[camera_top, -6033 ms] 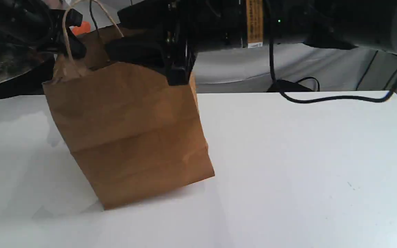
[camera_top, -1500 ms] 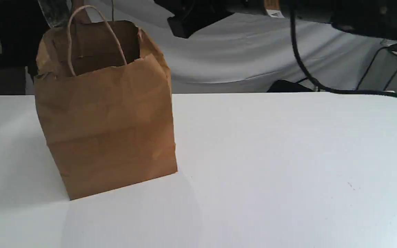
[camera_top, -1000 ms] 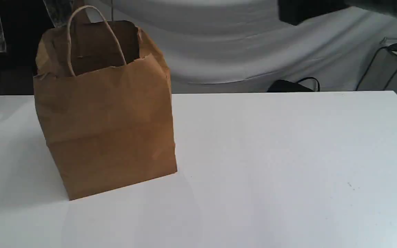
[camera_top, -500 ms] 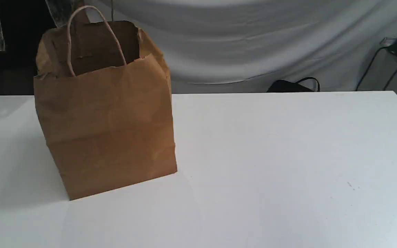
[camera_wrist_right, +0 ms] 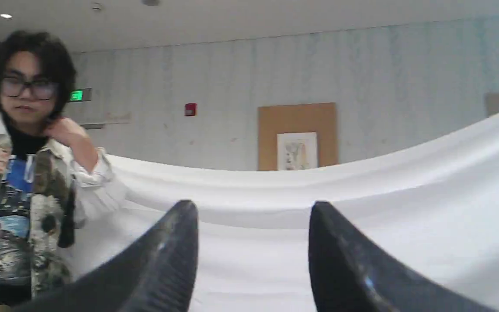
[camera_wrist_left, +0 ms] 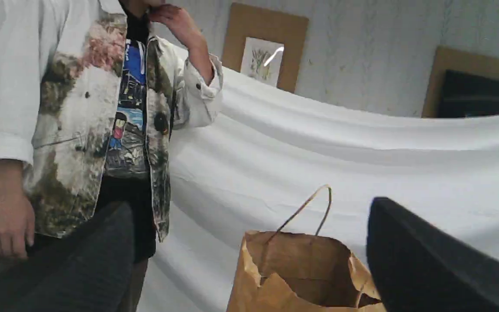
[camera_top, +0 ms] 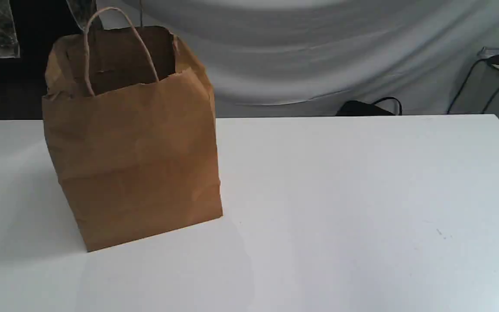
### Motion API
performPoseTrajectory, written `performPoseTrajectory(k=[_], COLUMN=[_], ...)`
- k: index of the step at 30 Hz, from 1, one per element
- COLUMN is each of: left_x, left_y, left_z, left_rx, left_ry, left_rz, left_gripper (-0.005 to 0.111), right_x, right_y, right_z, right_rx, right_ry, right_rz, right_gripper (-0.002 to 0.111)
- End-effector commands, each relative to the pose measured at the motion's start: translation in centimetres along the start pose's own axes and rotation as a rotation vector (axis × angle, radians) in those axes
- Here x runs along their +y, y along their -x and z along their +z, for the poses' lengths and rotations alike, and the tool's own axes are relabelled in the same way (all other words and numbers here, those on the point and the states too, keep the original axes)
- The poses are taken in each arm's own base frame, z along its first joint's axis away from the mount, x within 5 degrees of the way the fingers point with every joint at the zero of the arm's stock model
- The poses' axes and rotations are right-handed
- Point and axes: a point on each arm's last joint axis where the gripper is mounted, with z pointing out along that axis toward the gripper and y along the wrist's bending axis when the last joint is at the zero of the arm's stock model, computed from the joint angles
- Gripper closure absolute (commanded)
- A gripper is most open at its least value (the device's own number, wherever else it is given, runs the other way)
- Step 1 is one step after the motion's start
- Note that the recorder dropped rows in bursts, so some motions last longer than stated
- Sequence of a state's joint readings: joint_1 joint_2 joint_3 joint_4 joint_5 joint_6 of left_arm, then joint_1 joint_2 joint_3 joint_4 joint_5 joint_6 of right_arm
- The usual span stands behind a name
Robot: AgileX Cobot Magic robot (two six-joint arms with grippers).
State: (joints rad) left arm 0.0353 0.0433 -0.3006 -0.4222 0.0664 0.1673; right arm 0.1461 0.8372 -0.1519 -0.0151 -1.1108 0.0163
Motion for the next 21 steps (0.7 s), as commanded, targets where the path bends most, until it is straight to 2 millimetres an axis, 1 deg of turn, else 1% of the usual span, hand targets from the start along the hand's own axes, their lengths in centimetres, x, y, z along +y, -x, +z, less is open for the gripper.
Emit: performPoseTrajectory(k=[1, 4, 8, 11, 13, 16, 18, 21], left_x=[0.8, 1.3, 2.0, 2.3, 2.6, 2.6, 2.5, 2.4], left_y=[-2.0, -3.3, -5.5, -7.0, -7.8, -7.8, -7.8, -7.8], left_z=[-0.4, -0.3, -0.3, -0.4, -0.4, -0.4, -0.4, -0.4], left_rx=[-0.031, -0.01, 0.024, 0.066, 0.074, 0.05, 0.05, 0.057], left_ry=[0.025, 0.042, 0.064, 0.068, 0.076, 0.073, 0.065, 0.053], left_rz=[-0.039, -0.045, 0.03, 0.089, 0.081, 0.071, 0.072, 0.053], left_gripper=[0.032, 0.032, 0.032, 0.032, 0.032, 0.033, 0.042, 0.065], right_x=[-1.0, -1.6, -2.6, -3.3, -3.6, -3.7, -3.7, -3.7], right_y=[-0.5, -0.9, -1.7, -1.8, -1.9, -1.9, -1.9, -1.9], right_z=[-0.9, -1.5, -2.2, -2.6, -2.7, -2.7, -2.8, -2.8], right_rx=[0.011, 0.029, 0.076, 0.082, 0.082, 0.082, 0.082, 0.082], right_ry=[-0.11, -0.177, -0.29, -0.37, -0.408, -0.425, -0.427, -0.427], right_rz=[-0.01, -0.001, 0.041, 0.076, 0.095, 0.103, 0.104, 0.104], right_gripper=[0.067, 0.067, 0.067, 0.067, 0.067, 0.067, 0.067, 0.067])
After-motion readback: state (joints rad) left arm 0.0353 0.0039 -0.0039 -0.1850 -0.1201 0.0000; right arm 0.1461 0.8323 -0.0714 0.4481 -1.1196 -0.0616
